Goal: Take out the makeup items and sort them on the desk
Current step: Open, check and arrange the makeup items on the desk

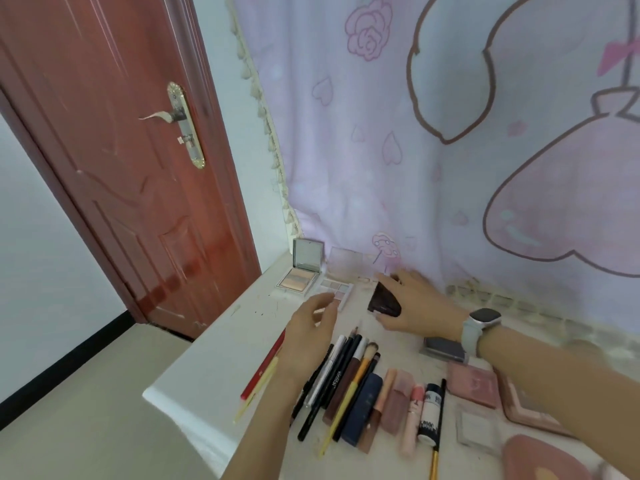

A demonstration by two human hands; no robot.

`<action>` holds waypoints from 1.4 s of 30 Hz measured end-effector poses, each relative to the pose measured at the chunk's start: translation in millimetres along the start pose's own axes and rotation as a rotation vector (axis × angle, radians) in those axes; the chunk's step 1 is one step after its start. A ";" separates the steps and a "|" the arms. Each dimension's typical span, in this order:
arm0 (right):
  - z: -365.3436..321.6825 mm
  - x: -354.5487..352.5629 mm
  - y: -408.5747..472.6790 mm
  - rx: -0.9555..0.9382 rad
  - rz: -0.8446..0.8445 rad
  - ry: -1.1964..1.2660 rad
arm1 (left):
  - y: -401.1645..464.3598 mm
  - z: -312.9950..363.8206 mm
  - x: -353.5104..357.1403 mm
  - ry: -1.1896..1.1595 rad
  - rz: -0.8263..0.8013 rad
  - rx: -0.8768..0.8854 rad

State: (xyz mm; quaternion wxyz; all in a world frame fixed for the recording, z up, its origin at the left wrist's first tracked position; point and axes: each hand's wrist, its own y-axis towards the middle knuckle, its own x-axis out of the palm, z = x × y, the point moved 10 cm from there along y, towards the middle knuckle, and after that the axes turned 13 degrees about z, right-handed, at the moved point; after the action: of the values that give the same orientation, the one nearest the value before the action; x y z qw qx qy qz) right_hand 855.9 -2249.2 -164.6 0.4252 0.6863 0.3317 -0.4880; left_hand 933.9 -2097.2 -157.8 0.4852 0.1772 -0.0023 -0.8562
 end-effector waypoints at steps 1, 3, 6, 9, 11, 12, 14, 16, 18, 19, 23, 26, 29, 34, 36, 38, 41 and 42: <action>-8.2 -12.4 -2.2 -0.014 0.039 0.109 | -5.5 -1.1 1.2 -0.060 -0.008 -0.061; -26.8 -37.8 -10.0 -0.064 0.105 0.281 | -17.7 -0.9 8.2 -0.196 -0.061 -0.169; -56.4 -63.8 -26.9 -0.156 0.159 0.333 | -30.8 13.0 19.7 -0.329 -0.161 -0.194; -68.2 -75.0 -41.7 -0.147 0.163 0.405 | -36.6 26.9 10.9 -0.360 -0.121 -0.091; -58.5 -89.5 -48.4 -0.054 0.205 0.522 | -40.6 32.3 0.9 -0.393 -0.080 -0.033; -54.8 -97.6 -51.4 -0.036 0.234 0.526 | -42.7 35.3 -4.5 -0.422 -0.064 -0.008; -53.8 -108.8 -59.0 -0.043 0.280 0.500 | -45.9 40.7 -13.5 -0.475 -0.042 0.025; -59.9 -115.1 -67.9 -0.061 0.345 0.523 | -47.8 42.3 -16.7 -0.539 -0.022 0.010; -68.2 -121.4 -76.6 -0.086 0.448 0.535 | -50.4 38.9 -10.0 -0.675 -0.050 -0.109; -73.3 -123.6 -80.4 -0.104 0.488 0.520 | -53.7 38.3 -1.9 -0.778 -0.103 -0.206; -98.5 -132.1 -92.8 -0.253 0.577 0.301 | -68.5 43.1 19.7 -1.160 -0.285 -0.518; -108.6 -130.6 -98.4 -0.334 0.523 0.233 | -69.7 38.1 14.8 -1.241 -0.226 -0.569; -110.3 -128.5 -101.1 -0.350 0.490 0.244 | -72.7 33.3 16.3 -1.198 -0.197 -0.603; -105.9 -122.7 -98.8 -0.340 0.441 0.234 | -80.2 26.9 31.5 -1.124 -0.164 -0.705; -102.7 -121.3 -98.1 -0.335 0.423 0.204 | -82.4 28.0 35.5 -1.125 -0.164 -0.709; -100.6 -120.3 -97.3 -0.337 0.408 0.178 | -82.7 28.0 37.5 -1.113 -0.145 -0.698; -96.0 -116.9 -96.1 -0.315 0.379 0.142 | -81.7 28.0 40.5 -1.095 -0.133 -0.679; -94.1 -115.8 -95.9 -0.304 0.374 0.139 | -81.3 28.9 41.4 -1.091 -0.138 -0.672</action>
State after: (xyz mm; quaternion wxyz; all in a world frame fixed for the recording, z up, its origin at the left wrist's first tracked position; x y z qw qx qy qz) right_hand 773.8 -2128.3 -64.0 0.5826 0.6959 0.2969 -0.2969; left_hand 838.3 -2093.4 -157.4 0.3873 -0.4455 0.0312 -0.8066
